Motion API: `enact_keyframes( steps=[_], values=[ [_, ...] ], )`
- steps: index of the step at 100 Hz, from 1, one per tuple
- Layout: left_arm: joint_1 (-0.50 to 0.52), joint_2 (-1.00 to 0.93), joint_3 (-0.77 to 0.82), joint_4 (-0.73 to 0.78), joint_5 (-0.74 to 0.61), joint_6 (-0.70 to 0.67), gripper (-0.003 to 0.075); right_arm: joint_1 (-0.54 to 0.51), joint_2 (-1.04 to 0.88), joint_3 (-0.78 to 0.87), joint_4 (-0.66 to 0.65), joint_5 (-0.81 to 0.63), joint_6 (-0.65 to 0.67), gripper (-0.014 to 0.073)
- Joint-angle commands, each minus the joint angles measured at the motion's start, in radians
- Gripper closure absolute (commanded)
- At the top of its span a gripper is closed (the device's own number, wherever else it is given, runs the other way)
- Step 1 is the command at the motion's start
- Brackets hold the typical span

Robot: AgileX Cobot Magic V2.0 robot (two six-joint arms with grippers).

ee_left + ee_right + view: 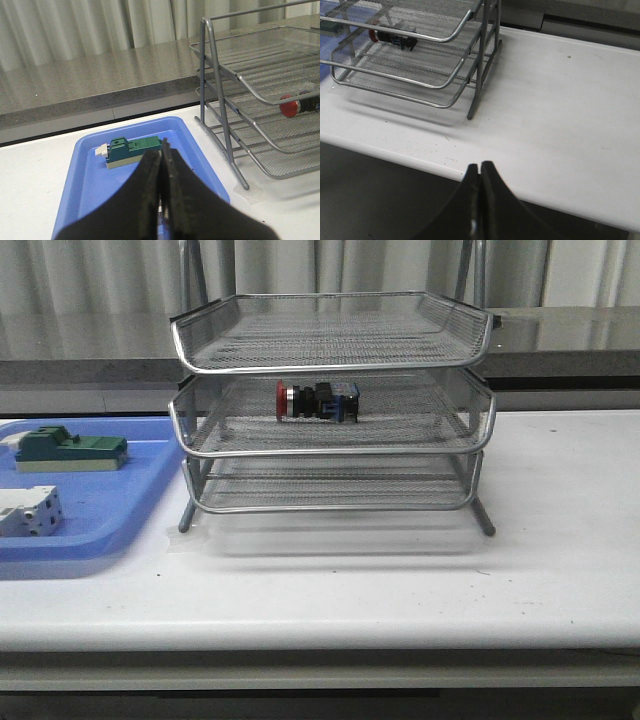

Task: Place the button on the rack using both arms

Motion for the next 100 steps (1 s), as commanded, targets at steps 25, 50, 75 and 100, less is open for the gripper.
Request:
enact_keyframes(
  steps=[25,50,75,100],
  values=[
    [0.003,0.005,-0.029,-0.007,-0.08,-0.008,0.074,-0.005,-0.028,-0.022,0.006,-0.059,0.004,0.0654],
    [0.003,0.005,-0.029,-0.007,-0.08,-0.008,0.074,-0.005,-0.028,-0.022,0.006,-0.059,0.004,0.0654],
    [0.003,0.005,-0.029,-0.007,-0.08,-0.008,0.074,-0.005,-0.028,-0.022,0.006,-0.076,0.004,0.0654],
    [0.003,0.005,-0.029,-0.007,-0.08,-0.008,0.074,-0.005,-0.05,0.078,-0.012,-0.27,0.006,0.0654]
  ],
)
